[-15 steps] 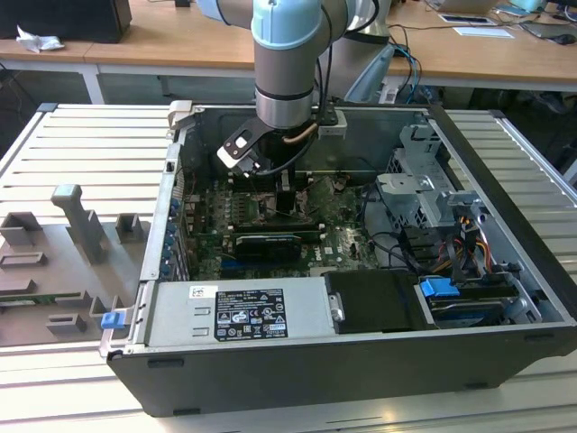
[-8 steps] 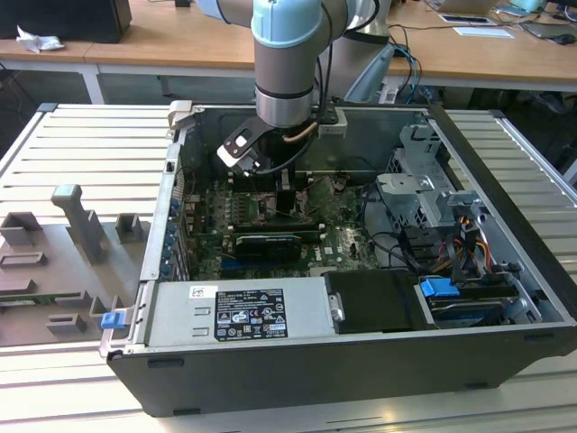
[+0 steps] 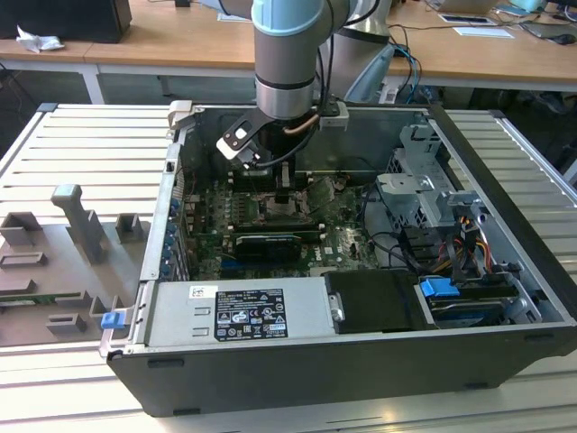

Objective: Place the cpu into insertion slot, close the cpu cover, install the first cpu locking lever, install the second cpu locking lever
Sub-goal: 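Place the cpu into insertion slot, then close the cpu cover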

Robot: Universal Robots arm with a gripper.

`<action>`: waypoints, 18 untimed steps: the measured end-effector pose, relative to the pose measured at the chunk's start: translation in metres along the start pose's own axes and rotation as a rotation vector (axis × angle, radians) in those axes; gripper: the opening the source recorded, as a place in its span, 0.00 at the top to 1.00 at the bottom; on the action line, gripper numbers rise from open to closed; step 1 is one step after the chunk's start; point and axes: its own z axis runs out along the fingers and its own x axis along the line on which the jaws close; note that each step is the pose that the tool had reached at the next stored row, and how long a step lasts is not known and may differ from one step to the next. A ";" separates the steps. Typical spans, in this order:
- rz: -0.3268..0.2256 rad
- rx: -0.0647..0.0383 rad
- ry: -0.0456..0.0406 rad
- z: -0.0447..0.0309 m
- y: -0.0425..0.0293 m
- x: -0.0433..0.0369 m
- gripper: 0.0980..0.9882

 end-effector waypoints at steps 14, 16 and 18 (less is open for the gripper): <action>0.000 0.000 -0.0003 -0.0098 0.0004 0.0003 0.99; 0.000 0.000 -0.0007 -0.0143 0.0005 0.0006 0.99; 0.000 0.000 -0.0009 -0.0216 0.0008 0.0015 0.99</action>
